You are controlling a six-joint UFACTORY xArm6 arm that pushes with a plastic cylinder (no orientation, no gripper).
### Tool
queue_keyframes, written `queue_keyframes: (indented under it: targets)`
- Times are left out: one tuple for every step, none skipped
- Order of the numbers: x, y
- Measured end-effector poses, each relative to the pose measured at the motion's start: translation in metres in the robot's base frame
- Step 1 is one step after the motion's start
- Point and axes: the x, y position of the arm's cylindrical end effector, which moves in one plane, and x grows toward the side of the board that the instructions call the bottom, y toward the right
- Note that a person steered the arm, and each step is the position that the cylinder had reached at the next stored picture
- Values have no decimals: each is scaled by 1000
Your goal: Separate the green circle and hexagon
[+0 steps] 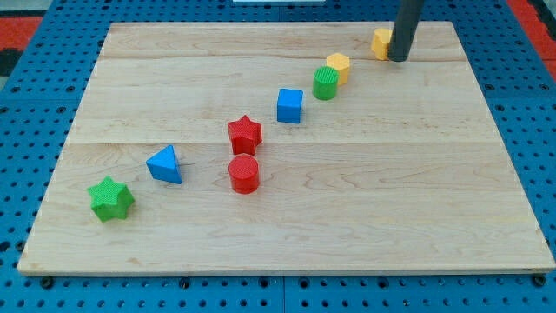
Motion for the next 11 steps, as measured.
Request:
queue_keyframes:
  targets:
    - [53, -20]
    - [83, -70]
    - [76, -67]
    - [53, -76]
    - [43, -103]
    - [51, -116]
    - [53, -107]
    - [50, -44]
    - [40, -9]
    - [23, 51]
    - [-9, 40]
